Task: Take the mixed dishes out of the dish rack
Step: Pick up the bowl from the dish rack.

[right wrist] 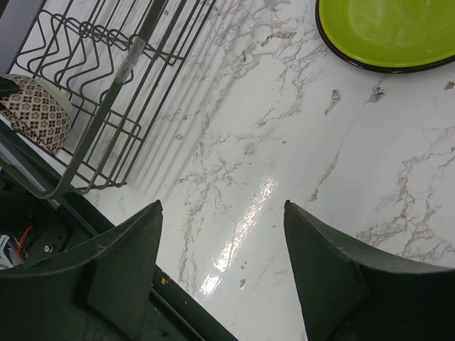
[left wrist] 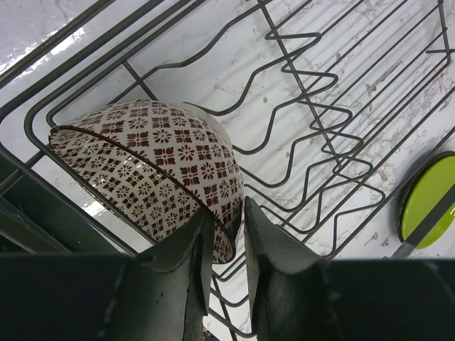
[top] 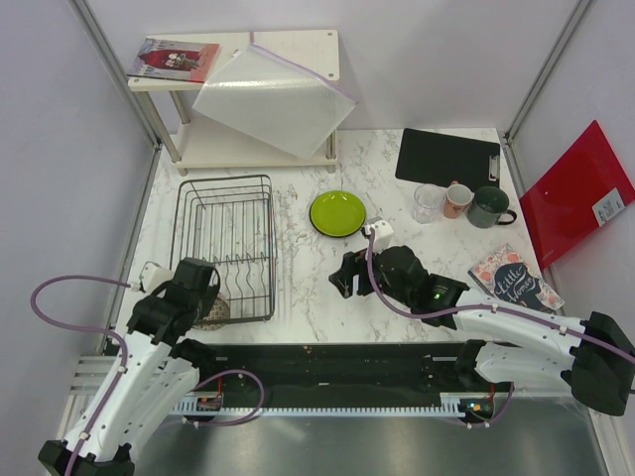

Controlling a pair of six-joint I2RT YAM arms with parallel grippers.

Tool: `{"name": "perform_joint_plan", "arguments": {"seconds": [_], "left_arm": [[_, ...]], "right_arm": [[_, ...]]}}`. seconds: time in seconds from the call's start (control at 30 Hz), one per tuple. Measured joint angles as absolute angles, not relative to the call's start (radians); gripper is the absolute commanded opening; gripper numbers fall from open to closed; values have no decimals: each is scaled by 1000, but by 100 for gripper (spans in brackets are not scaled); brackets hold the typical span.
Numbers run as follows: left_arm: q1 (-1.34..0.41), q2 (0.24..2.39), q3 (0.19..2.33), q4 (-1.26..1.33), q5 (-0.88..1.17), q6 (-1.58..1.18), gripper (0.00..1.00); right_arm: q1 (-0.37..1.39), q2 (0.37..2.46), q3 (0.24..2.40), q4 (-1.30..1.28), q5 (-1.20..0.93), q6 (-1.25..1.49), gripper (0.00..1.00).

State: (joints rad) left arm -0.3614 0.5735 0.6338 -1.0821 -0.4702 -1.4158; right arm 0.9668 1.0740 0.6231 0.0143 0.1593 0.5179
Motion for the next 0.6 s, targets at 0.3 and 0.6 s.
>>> {"name": "perform_joint_plan", "arguments": {"seconds": [0.3,0.6], "left_arm": [[-361,564,596,-1044,-469,-1427,2],[-361,508,612,-1073,-467,-1406,2]], "right_arm": [[967,1074,623,14,160,518,76],[967,1079,623,14,160,518,76]]}}
